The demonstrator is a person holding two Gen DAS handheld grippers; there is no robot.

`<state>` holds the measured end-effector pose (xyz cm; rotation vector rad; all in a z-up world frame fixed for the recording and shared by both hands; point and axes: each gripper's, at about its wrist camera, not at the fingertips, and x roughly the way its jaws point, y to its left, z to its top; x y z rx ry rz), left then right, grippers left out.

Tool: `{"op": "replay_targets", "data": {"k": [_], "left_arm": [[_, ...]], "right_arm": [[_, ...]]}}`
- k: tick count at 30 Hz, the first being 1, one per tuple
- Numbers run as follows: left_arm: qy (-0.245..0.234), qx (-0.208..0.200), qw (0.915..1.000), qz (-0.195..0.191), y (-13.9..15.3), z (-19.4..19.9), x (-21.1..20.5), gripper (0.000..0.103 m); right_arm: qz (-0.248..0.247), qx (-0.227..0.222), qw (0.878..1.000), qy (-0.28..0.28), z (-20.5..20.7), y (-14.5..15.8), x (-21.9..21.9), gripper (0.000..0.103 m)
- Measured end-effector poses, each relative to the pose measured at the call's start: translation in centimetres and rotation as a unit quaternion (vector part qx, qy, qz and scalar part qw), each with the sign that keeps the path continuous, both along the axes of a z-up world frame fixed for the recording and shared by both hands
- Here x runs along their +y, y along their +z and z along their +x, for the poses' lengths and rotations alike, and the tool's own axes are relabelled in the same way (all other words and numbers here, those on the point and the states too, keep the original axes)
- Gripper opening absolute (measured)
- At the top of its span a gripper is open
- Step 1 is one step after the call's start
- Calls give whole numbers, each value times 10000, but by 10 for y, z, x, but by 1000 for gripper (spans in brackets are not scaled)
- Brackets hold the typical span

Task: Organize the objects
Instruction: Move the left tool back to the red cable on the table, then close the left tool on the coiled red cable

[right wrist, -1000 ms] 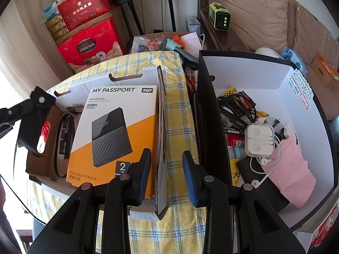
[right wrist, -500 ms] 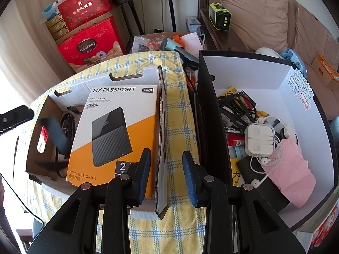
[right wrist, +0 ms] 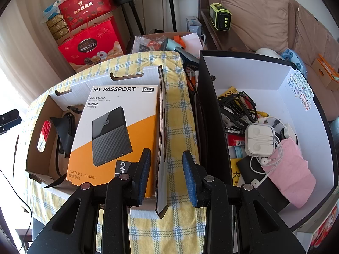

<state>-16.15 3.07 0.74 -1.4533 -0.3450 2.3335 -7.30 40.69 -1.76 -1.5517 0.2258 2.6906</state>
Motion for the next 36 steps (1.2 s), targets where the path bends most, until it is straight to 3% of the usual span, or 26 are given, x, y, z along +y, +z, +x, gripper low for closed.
{"op": "replay_targets", "data": {"k": [7, 21, 33, 36], "left_arm": [[298, -489, 9983, 117, -33, -9, -16, 73], [1058, -860, 9907, 32, -59, -33, -10, 70], [1077, -929, 9891, -387, -73, -45, 10, 29], [1037, -904, 9899, -342, -74, -45, 9, 25]], "right_arm": [[5, -2, 10000, 3, 0, 0, 0, 31], [-2, -3, 10000, 0, 0, 0, 0, 31], [10, 5, 10000, 4, 1, 0, -1, 31], [16, 4, 10000, 6, 1, 0, -1, 31]]}}
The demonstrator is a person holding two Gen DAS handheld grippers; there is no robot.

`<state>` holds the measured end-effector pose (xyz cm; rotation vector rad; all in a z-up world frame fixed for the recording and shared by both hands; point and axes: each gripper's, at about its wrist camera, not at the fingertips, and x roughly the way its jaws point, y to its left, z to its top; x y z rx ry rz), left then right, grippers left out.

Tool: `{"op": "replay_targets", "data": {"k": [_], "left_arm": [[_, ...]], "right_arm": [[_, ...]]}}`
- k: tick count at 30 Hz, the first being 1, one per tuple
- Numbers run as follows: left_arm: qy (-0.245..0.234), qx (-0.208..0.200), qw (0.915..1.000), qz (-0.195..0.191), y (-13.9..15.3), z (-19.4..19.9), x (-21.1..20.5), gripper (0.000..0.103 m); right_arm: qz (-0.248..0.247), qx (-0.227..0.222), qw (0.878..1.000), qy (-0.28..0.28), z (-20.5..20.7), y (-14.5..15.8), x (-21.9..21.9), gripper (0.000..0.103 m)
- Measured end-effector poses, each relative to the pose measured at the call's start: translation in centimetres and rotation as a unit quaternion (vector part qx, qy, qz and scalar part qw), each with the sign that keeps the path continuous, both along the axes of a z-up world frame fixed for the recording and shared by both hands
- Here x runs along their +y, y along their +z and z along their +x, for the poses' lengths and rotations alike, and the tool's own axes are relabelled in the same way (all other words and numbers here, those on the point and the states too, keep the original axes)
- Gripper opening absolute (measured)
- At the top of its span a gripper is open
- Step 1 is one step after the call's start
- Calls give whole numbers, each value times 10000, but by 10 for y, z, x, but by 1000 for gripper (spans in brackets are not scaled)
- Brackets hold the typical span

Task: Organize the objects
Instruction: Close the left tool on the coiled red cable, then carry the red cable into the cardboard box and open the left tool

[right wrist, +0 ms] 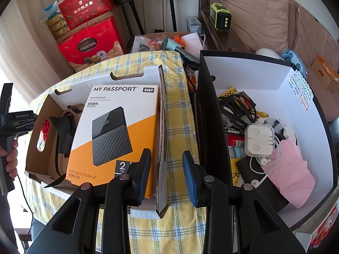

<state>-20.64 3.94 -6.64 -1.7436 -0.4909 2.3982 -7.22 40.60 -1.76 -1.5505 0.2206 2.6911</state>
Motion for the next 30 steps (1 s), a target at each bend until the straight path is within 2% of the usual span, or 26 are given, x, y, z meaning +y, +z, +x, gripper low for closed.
{"op": "replay_targets", "data": {"k": [10, 22, 30], "left_arm": [[-139, 200, 9994, 231, 15, 11, -11, 21], [-445, 709, 9953, 489, 61, 46, -18, 20], [-869, 1135, 9895, 226, 102, 67, 3, 20]], "right_arm": [[-2, -2, 10000, -2, 0, 0, 0, 31], [6, -2, 10000, 2, 0, 0, -1, 31], [3, -2, 10000, -3, 0, 0, -1, 31]]}}
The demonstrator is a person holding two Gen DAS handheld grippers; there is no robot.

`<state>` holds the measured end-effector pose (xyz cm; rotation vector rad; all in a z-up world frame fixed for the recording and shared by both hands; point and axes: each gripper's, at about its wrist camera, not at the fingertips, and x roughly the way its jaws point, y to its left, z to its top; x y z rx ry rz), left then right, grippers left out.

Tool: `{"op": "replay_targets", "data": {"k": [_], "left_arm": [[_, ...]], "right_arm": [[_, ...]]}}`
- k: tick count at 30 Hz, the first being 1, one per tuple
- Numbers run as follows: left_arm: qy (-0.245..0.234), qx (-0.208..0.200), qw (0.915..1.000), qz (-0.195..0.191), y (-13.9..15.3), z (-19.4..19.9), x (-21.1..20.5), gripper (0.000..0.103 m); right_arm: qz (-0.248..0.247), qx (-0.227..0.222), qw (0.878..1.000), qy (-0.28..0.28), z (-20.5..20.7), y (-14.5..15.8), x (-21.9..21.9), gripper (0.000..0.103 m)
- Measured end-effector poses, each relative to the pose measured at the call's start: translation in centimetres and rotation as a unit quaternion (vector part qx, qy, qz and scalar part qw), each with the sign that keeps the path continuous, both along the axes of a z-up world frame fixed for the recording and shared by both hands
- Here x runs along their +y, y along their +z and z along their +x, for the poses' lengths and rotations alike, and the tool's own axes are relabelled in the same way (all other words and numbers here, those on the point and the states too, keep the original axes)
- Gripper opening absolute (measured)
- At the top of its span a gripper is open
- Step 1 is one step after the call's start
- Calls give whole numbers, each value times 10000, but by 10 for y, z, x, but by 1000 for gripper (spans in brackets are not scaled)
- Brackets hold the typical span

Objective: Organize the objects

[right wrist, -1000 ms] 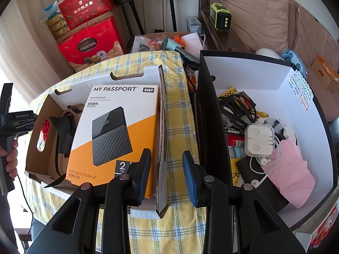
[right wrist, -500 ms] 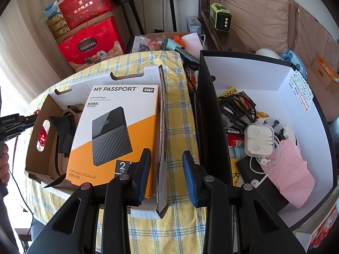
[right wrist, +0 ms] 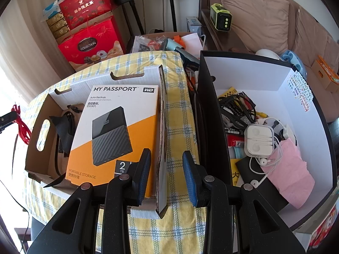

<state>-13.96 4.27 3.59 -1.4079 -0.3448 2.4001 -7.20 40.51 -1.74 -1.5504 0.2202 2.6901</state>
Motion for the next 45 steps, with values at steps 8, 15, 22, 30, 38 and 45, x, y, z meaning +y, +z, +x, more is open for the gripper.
{"op": "replay_targets", "data": {"k": [8, 15, 22, 30, 38, 45], "left_arm": [[-418, 253, 9988, -50, 27, 13, 26, 20], [-1041, -71, 9926, -616, 11, 17, 70, 20], [-1425, -401, 9850, -884, -14, 23, 94, 20], [-1280, -663, 9870, -704, -29, 12, 101, 55], [-1232, -509, 9906, -297, -17, 12, 92, 80], [-928, -187, 9946, -420, -2, 18, 73, 89]], "right_arm": [[6, -2, 10000, 4, 0, 0, -1, 31], [4, 2, 10000, -1, 0, 0, -1, 31], [-6, -2, 10000, -2, 1, 1, -1, 31], [-22, 1, 10000, -9, 0, 0, 0, 31], [16, -20, 10000, 33, 0, 1, -1, 31], [28, -24, 10000, 43, -1, 1, -3, 31]]}}
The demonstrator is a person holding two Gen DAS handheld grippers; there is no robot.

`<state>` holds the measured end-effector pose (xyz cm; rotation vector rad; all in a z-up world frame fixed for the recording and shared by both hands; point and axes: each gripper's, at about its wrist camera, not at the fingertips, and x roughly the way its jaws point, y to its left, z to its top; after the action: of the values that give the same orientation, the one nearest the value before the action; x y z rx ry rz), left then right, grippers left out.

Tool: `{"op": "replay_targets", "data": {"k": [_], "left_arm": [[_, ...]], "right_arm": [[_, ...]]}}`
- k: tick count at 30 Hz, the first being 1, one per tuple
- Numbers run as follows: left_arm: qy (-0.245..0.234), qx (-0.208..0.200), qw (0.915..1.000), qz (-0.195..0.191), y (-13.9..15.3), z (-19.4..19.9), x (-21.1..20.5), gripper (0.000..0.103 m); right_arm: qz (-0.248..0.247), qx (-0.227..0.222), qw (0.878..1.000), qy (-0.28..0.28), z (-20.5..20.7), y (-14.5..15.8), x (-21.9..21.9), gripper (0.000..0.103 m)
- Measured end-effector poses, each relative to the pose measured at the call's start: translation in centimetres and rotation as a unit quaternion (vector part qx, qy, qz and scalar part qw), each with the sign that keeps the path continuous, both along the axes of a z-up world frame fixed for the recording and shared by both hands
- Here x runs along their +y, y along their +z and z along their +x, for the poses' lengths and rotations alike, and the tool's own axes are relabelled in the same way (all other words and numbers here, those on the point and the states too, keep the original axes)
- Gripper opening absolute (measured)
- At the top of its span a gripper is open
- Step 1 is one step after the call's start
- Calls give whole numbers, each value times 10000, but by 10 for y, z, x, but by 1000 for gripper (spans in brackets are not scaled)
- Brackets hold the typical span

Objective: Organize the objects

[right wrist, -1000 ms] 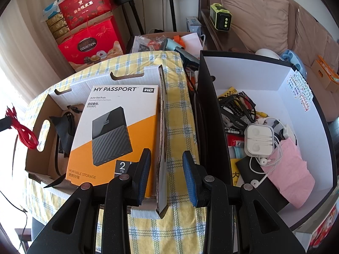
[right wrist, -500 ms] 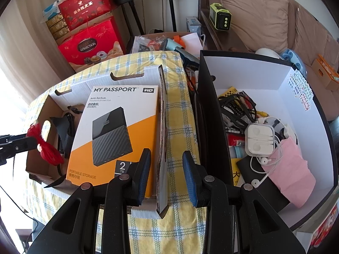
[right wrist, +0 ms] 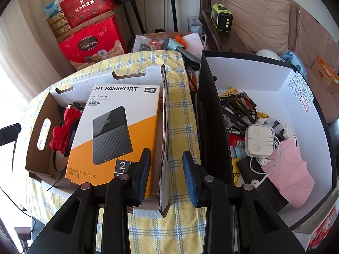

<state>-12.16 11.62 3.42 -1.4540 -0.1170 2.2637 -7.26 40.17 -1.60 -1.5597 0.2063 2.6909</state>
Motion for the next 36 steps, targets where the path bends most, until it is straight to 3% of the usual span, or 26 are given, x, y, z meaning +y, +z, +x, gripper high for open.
{"op": "replay_targets", "data": {"k": [10, 18, 25, 36], "left_arm": [[259, 480, 9983, -212, 8, 23, -17, 101], [332, 582, 9975, -221, 6, 39, -32, 101], [464, 623, 9967, -220, 8, 43, -46, 102], [752, 845, 9928, -390, 13, 61, -59, 103]], "right_arm": [[248, 41, 9997, 9, 1, 1, -6, 37], [414, 109, 9991, -34, 4, 3, -9, 42], [739, 372, 9965, -102, 11, 17, -21, 71], [686, 853, 9939, 93, 31, 52, -50, 82]]}}
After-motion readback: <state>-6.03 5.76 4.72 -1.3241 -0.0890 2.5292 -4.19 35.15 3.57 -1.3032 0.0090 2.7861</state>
